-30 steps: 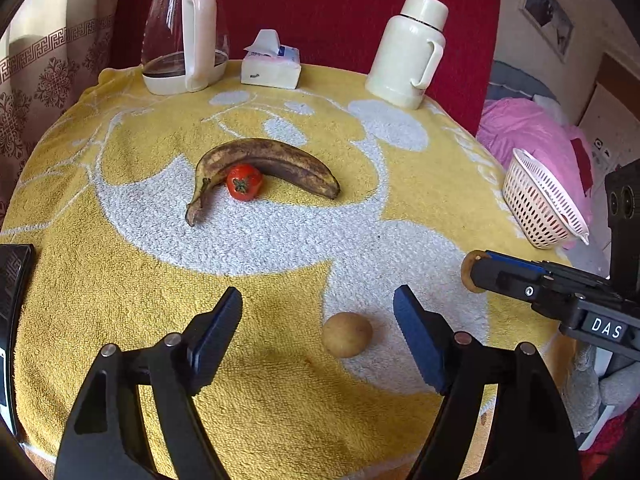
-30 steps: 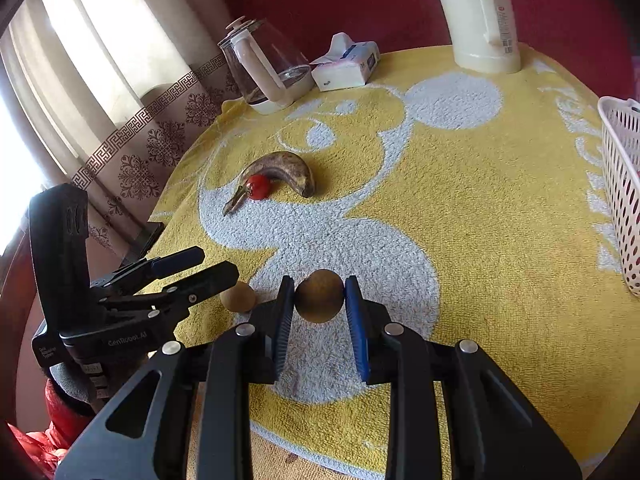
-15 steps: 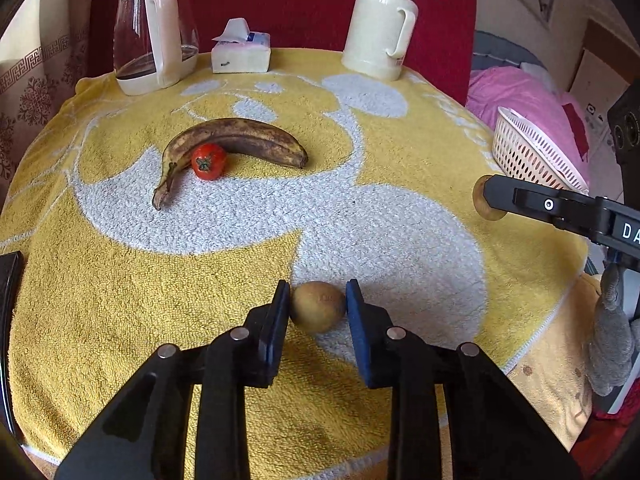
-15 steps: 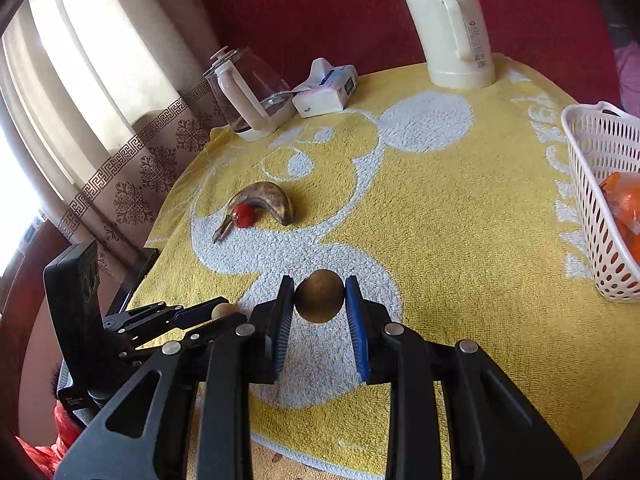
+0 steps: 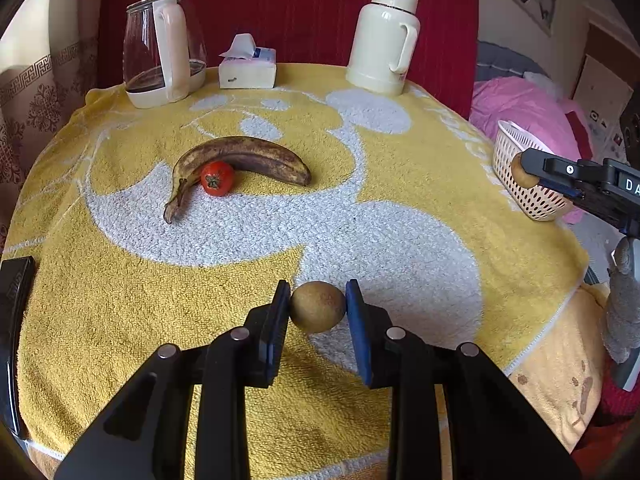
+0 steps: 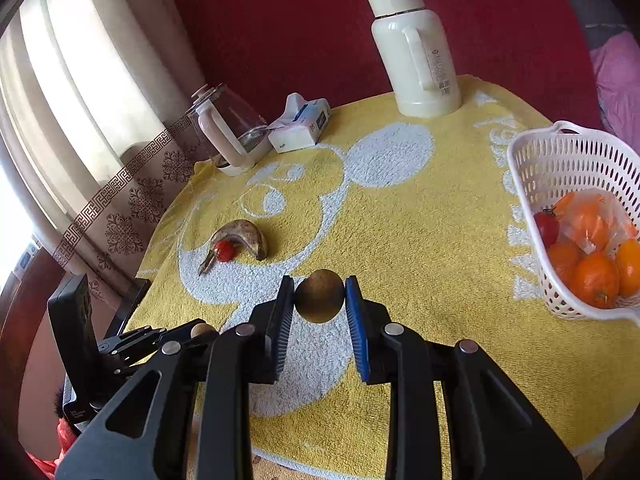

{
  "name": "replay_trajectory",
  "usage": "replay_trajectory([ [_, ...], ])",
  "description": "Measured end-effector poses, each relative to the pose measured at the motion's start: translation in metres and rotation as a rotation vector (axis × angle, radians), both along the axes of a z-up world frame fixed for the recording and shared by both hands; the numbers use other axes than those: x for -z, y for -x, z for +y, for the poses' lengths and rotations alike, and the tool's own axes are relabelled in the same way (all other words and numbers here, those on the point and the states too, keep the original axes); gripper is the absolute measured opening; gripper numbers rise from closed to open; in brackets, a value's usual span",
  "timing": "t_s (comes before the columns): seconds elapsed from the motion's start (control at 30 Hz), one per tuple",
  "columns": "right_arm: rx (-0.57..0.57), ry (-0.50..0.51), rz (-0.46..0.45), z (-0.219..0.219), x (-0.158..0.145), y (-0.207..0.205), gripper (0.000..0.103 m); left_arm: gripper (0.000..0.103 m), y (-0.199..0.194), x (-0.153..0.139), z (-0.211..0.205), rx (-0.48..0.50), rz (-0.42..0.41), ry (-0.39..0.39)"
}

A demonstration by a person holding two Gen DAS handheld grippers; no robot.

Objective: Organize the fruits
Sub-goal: 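Carry the kiwi into the basket and open the right tool while the left tool holds its kiwi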

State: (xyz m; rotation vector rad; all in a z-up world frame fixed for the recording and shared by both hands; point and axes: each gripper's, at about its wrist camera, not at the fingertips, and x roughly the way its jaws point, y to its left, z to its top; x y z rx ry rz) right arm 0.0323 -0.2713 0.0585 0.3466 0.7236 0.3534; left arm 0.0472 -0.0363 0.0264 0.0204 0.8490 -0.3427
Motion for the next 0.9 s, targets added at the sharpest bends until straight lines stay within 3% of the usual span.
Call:
replay_trajectory([
  [0.37,0.205,-0.056,-0.042,-0.083,-0.017,0.005,0.027,0.029,0.002,0.0,-0.004,0.002,-0.001,0.008],
  [0.73,0.322,-0.111,0.001,-0.13,-0.004,-0.001,0.027,0.029,0.001,0.001,-0.005,0.002,0.0,0.012],
  [0.8,0.326,-0.12,0.008,-0.131,-0.002,-0.001,0.029,0.029,0.001,0.001,-0.006,0.002,0.001,0.016],
  [0.9,0.338,-0.134,0.004,-0.134,-0.001,-0.001,0.043,0.029,0.002,-0.001,-0.009,0.004,0.0,0.021],
])
